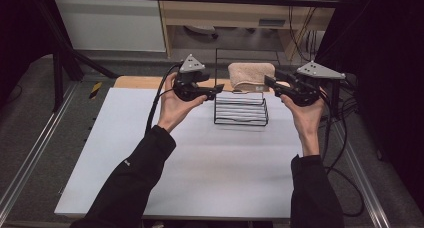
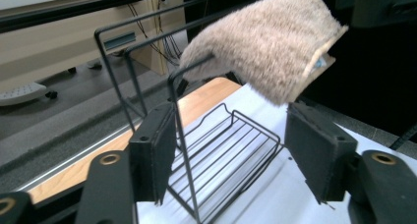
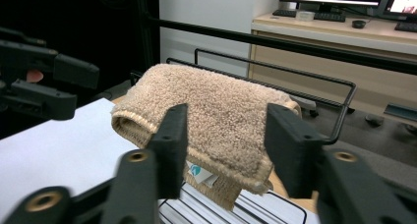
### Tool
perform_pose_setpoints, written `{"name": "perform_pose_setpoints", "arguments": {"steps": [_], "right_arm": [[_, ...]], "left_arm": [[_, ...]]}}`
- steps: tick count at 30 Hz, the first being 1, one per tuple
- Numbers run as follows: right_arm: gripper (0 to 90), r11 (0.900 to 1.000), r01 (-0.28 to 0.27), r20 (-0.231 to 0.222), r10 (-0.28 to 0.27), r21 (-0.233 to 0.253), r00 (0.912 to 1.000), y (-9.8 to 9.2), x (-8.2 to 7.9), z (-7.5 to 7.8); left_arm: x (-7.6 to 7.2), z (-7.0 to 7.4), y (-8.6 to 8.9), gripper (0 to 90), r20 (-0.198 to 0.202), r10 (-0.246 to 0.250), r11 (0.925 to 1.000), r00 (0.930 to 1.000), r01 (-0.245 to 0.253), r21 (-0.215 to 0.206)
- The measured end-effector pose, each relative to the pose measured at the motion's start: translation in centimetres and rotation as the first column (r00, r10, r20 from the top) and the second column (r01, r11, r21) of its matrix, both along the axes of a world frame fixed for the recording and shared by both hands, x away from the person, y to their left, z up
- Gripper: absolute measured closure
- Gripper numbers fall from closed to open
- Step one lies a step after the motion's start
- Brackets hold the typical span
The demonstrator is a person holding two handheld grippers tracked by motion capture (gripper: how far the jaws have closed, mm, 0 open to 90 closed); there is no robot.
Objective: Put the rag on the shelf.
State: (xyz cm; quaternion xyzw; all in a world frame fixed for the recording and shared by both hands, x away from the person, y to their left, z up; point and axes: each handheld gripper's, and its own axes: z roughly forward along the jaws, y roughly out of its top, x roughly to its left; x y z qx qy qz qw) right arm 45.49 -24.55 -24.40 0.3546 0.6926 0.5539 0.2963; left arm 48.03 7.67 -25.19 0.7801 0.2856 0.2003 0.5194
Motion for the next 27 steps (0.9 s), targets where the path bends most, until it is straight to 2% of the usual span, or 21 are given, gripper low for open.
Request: {"name": "perform_pose_setpoints", "arguments": {"steps": [6, 11, 16, 22, 27], "right_arm": [[27.7, 1.0, 0.0, -0.038, 0.001, 0.019, 0.9993, -0.4, -0.4, -0.3], [15.7, 1.0, -0.003, -0.07, 0.004, 0.014, 0.9976, -0.7, -1.1, -1.3], [9.5, 1.0, -0.013, -0.108, 0.013, 0.0, 0.994, -1.0, -1.7, -2.7], [4.3, 0.999, -0.036, -0.145, 0.037, 0.008, 0.9888, -1.1, -2.6, -4.1], [2.5, 0.998, -0.052, -0.164, 0.055, 0.02, 0.9849, -1.2, -3.6, -5.6]], "left_arm": [[-0.6, -1.4, 1.8, 28.2, -0.029, 0.008, 0.9997, 0.9996, -0.008, 0.022], [-1.5, -3.0, 3.8, 23.0, -0.044, 0.026, 0.9984, 0.9987, -0.024, 0.052], [-2.5, -4.6, 6.1, 20.3, -0.066, 0.039, 0.9974, 0.9971, -0.035, 0.063], [-3.8, -6.8, 9.1, 18.2, -0.1, 0.062, 0.9967, 0.9931, -0.056, 0.059], [-5.0, -9.0, 11.6, 17.1, -0.141, 0.088, 0.995, 0.9861, -0.08, 0.06]]}}
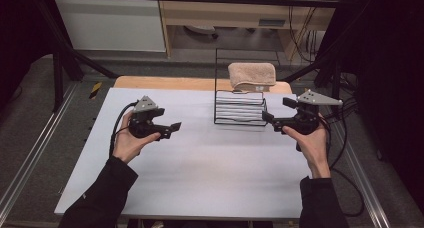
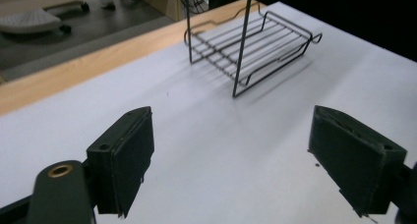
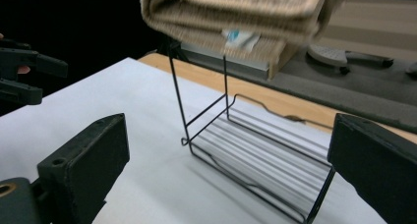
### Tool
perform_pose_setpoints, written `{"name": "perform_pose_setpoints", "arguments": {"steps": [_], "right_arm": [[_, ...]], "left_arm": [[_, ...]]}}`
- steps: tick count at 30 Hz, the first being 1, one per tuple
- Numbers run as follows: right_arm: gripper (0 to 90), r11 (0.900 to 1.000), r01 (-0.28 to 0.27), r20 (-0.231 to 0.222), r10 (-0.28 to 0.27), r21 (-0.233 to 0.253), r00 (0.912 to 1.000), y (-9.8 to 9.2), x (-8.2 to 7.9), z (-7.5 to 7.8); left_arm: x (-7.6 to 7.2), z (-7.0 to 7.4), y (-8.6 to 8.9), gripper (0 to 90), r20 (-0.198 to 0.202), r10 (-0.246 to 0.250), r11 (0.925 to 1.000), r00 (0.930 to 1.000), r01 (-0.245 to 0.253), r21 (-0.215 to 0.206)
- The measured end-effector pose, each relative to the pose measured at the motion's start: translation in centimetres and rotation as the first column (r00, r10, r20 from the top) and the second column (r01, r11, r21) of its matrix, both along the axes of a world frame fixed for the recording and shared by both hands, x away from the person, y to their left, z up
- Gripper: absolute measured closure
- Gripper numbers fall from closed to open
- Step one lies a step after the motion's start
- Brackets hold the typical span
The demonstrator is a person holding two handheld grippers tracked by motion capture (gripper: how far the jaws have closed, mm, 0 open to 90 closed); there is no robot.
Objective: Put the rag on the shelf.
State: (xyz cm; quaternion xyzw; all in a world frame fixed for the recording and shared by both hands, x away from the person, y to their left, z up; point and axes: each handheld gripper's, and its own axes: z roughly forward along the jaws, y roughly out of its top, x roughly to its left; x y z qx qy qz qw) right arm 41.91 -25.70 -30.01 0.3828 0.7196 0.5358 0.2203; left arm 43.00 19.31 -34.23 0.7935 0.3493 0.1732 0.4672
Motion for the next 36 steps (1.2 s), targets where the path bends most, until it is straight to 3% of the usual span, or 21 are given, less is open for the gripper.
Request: {"name": "perform_pose_setpoints", "arguments": {"steps": [11, 21, 24, 29, 36], "right_arm": [[0.7, 1.0, -0.013, -0.08, 0.012, -0.009, 0.9967, -0.7, -1.7, -5.2], [0.5, 0.999, -0.044, -0.16, 0.039, -0.023, 0.9863, -1.8, -3.6, -10.3], [0.5, 0.999, -0.038, -0.185, 0.036, -0.007, 0.982, -2.6, -4.1, -11.7], [0.6, 0.998, -0.043, -0.215, 0.031, -0.054, 0.976, -3.2, -4.9, -13.1], [0.6, 0.997, -0.066, -0.218, 0.055, -0.042, 0.9743, -3.5, -5.5, -13.8]], "left_arm": [[-2.5, -4.5, 4.8, 9.9, -0.068, 0.068, 0.9977, 0.9954, -0.068, 0.004], [-4.3, -7.1, 8.0, 6.1, -0.072, 0.09, 0.9959, 0.9934, -0.089, 0.01], [-4.7, -7.7, 8.7, 5.1, -0.076, 0.096, 0.9953, 0.9924, -0.096, 0.015], [-5.2, -8.6, 9.6, 4.9, -0.082, 0.11, 0.994, 0.9906, -0.109, 0.012], [-5.9, -9.3, 9.8, 4.9, -0.082, 0.097, 0.995, 0.9919, -0.094, 0.033]]}}
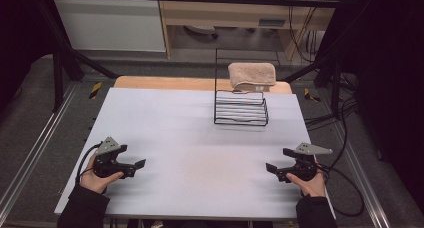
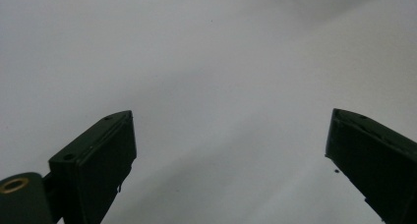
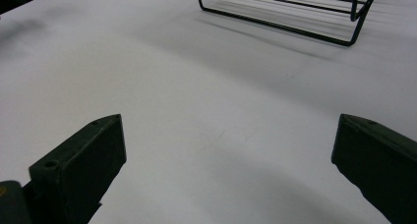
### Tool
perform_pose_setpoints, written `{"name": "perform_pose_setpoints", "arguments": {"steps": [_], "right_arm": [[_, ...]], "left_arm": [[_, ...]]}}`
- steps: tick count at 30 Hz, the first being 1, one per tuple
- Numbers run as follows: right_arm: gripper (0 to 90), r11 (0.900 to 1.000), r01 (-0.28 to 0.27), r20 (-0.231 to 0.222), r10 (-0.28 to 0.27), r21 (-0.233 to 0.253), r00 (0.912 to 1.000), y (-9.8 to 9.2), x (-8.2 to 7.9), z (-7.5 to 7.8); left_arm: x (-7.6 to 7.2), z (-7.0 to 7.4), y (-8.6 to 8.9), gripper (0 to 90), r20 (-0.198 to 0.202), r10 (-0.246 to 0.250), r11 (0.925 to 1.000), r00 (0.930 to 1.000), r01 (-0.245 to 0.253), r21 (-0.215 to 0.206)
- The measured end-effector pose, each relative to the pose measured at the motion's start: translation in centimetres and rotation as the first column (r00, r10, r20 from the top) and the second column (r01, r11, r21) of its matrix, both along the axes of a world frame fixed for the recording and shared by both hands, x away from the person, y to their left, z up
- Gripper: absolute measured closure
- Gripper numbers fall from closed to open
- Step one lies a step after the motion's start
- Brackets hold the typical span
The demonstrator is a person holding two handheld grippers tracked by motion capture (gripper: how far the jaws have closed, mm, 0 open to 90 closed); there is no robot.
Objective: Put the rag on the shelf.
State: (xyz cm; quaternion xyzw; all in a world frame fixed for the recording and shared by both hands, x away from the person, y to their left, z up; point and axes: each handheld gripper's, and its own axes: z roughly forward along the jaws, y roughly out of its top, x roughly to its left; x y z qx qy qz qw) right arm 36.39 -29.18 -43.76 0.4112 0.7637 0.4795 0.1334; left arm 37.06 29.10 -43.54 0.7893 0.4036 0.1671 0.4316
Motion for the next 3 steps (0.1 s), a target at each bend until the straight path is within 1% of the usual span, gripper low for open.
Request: {"name": "perform_pose_setpoints", "arguments": {"steps": [3], "right_arm": [[0.6, 1.0, -0.006, 0.002, 0.006, -0.006, 1.0, 0.03, -0.04, -0.07]], "left_arm": [[-0.08, -0.12, 0.03, 4.9, -0.002, 0.004, 1.0, 1.0, -0.004, 0.001]]}}
